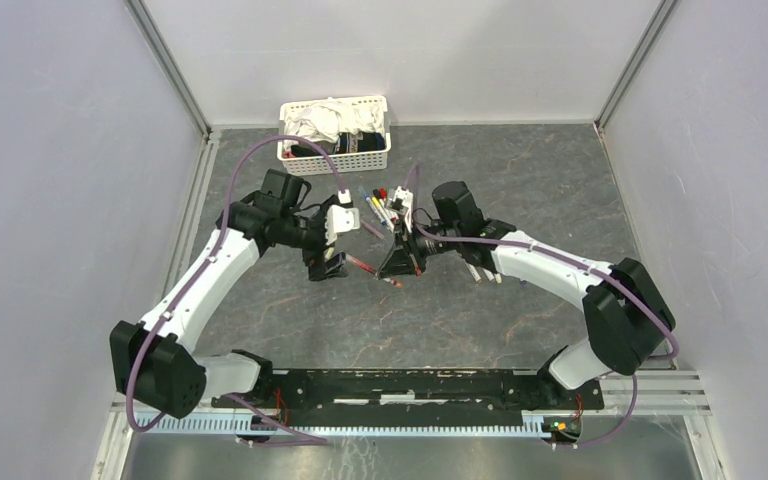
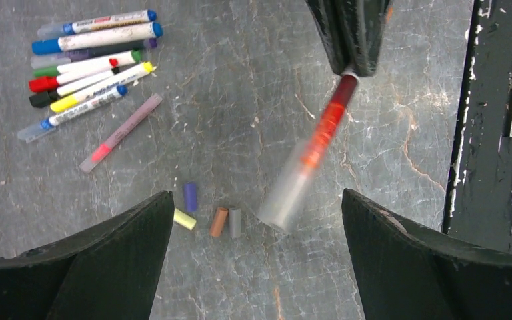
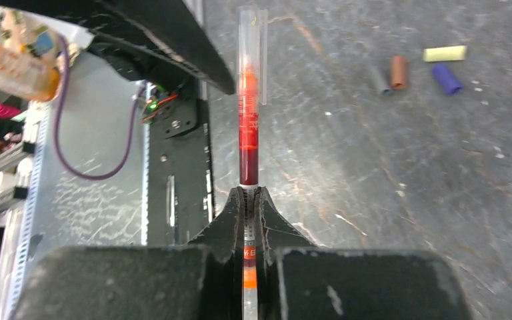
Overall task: Open the pen caps
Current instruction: Open the pen cap from the pen.
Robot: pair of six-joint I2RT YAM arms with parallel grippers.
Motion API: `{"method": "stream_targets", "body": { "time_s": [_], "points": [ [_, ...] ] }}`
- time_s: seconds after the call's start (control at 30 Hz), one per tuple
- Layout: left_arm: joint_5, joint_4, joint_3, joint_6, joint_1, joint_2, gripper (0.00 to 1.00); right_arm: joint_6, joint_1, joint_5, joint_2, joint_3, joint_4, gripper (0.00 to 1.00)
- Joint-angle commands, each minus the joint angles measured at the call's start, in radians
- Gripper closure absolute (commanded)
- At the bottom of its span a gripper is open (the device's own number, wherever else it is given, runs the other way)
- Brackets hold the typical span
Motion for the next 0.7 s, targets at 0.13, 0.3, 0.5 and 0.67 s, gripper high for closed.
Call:
{"method": "stream_targets", "body": {
  "time_s": [0.13, 0.3, 0.5, 0.67],
  "points": [
    [0.135, -0.176, 0.03, 0.307, -0.007, 0.03, 0.03, -0.046, 0.024, -0.171, 0.019, 0.033, 0.0, 1.0],
    [0.161, -0.216, 0.036, 0.349, -0.012, 0.039, 0.21, -0.041, 0.025, -0.167, 0.037, 0.063, -0.032, 1.0],
    [0.161, -0.23, 0.055, 0.349, -0.02, 0.056, 0.43, -0.046, 0.029, -0.159, 0.059, 0.099, -0.065, 1.0],
    [0.152, -0.228, 0.056, 0.344, -0.041, 0.081, 0.59, -0.047, 0.039, -0.154, 0.08, 0.129, -0.092, 1.0]
  ]
}}
